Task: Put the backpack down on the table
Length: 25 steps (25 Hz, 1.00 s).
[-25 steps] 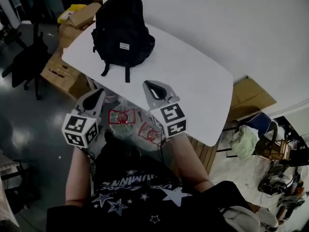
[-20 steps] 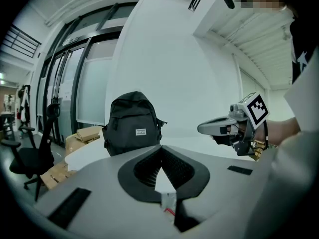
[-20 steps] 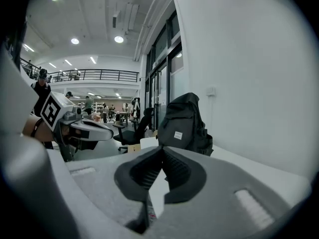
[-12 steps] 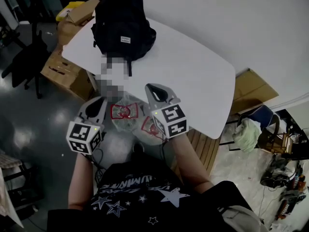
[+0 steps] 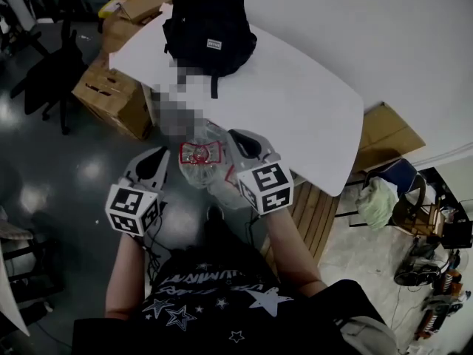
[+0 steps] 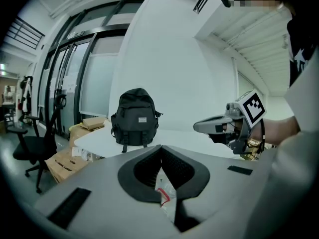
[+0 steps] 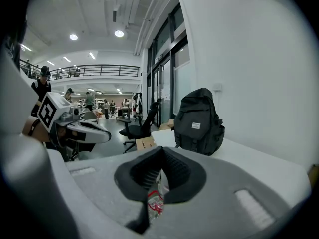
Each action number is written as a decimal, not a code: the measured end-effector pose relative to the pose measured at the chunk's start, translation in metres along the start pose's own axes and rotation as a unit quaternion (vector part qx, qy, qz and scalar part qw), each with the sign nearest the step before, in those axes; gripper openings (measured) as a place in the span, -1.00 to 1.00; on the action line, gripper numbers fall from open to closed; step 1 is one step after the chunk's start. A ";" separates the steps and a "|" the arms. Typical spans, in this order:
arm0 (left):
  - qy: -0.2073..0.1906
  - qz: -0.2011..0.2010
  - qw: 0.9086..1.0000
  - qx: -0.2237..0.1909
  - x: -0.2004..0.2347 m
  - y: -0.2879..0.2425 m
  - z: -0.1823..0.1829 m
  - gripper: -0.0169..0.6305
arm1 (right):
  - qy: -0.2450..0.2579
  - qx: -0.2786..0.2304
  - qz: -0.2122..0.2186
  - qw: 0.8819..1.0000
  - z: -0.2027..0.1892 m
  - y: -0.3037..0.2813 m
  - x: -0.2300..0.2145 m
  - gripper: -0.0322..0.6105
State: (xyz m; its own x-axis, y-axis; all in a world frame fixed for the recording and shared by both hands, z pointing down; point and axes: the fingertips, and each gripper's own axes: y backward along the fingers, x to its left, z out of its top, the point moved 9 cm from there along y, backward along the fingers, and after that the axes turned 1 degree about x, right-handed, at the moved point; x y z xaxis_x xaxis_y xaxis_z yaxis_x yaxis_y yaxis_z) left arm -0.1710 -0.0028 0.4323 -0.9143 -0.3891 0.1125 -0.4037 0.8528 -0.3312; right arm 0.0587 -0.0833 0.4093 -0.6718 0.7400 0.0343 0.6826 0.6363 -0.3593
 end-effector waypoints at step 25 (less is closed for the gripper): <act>-0.023 -0.011 0.998 -0.049 -0.033 0.129 -0.019 -0.92 | 0.023 -0.015 -0.012 1.000 -0.006 0.089 0.122 -0.90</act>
State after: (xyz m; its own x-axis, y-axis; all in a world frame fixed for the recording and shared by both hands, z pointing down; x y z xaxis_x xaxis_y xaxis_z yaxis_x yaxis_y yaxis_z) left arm -0.1933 0.1261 0.4034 -0.9035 -0.4220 0.0749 -0.4273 0.8728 -0.2361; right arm 0.0394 0.0645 0.3871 -0.6748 0.7328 0.0868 0.6748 0.6604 -0.3293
